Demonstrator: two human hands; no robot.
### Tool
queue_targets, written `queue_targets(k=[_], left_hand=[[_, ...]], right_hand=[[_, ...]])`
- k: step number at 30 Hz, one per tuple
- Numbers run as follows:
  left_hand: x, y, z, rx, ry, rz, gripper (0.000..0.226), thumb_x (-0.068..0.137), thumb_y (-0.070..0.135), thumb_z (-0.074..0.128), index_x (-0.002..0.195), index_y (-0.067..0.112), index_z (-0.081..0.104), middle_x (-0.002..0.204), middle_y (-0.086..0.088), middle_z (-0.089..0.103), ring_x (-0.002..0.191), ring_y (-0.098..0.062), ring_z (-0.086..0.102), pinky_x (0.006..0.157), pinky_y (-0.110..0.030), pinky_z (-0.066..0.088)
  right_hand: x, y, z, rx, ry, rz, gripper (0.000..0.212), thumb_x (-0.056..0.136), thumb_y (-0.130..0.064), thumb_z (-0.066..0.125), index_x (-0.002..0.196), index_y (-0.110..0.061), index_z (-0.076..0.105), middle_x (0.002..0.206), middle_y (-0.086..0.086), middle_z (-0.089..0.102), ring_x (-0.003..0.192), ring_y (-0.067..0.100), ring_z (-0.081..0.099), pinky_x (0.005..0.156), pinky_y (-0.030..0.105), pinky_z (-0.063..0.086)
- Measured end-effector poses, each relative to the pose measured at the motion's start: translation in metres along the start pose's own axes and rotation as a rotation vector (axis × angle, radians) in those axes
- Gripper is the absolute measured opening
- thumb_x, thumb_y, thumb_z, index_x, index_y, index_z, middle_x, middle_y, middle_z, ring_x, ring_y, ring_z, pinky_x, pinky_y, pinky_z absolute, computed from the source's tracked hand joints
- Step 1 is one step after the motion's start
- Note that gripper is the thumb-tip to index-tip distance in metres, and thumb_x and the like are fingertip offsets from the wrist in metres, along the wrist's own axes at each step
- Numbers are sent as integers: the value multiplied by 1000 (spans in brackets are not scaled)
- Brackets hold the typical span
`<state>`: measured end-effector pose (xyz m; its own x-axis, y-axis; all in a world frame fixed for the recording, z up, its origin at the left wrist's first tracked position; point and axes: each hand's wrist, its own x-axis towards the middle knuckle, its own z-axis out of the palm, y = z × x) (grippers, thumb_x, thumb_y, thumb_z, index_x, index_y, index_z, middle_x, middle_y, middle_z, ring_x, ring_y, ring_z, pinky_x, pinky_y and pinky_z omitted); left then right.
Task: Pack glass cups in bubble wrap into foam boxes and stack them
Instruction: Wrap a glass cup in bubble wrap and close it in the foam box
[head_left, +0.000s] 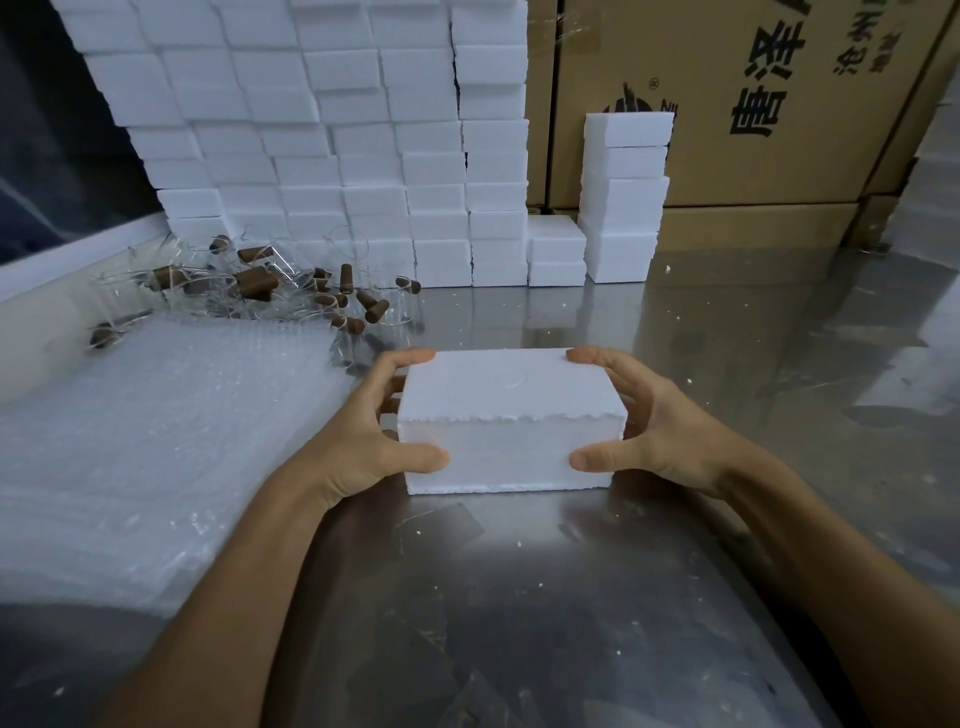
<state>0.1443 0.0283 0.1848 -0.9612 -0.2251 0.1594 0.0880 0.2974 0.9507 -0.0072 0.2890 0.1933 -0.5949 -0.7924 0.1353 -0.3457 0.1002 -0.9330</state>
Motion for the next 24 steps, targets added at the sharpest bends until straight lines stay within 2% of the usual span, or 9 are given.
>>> queue_targets(k=[5,7,9,10,12,14,16,20,24], left_hand=[[1,-5,-1,-12,52,-23,95,49,30,84,133,53,46,132,13,55,121,-15,56,94,-36,55],[4,-4,0,-6,147,-31,93,56,22,85,136,49,46,128,15,56,116,-14,58,85,-29,55],[8,-2,8,-28,318,-50,85,68,12,86,136,42,45,122,11,57,108,-15,61,73,-26,56],[10,1,14,-91,412,-73,80,73,10,84,136,39,44,120,8,58,103,-18,65,70,-29,59],[15,9,33,-378,494,-159,78,74,12,83,134,32,39,120,-2,63,95,-25,72,75,-44,61],[17,19,55,-710,444,-232,86,65,18,85,136,21,37,123,-9,66,97,-28,72,77,-53,60],[17,27,71,-857,430,-263,94,57,23,87,136,19,37,123,-13,67,98,-30,72,74,-58,59],[16,39,93,-860,481,-302,108,44,36,93,134,31,33,117,-11,67,101,-31,70,70,-65,56],[16,43,92,-737,583,-345,96,57,28,92,134,29,33,114,-6,66,95,-26,70,59,-52,60]], right_hand=[[2,1,7,-8,80,-27,83,62,3,90,130,-29,53,129,3,60,111,7,63,87,23,55],[5,3,12,34,144,-41,83,60,5,91,128,-26,55,126,5,63,107,12,66,84,25,57],[8,4,16,92,232,-41,82,58,5,91,126,-27,57,122,6,66,107,20,67,85,30,58],[9,4,18,130,285,-37,81,57,4,92,124,-28,58,120,6,67,106,22,68,87,33,59],[11,5,22,203,372,-32,79,56,0,93,121,-31,60,115,5,70,104,22,69,87,37,59],[11,5,28,173,402,-42,79,55,-5,96,119,-34,61,114,1,70,104,20,68,87,36,59],[10,3,36,46,423,-67,81,55,-15,98,122,-36,57,118,-2,66,108,16,65,88,34,58],[6,-4,49,-136,470,-117,86,50,-45,90,125,-42,47,117,-18,57,101,-2,59,81,29,59],[4,-6,58,-181,458,-130,83,53,-53,86,124,-44,43,115,-21,57,99,-7,58,76,17,55]])
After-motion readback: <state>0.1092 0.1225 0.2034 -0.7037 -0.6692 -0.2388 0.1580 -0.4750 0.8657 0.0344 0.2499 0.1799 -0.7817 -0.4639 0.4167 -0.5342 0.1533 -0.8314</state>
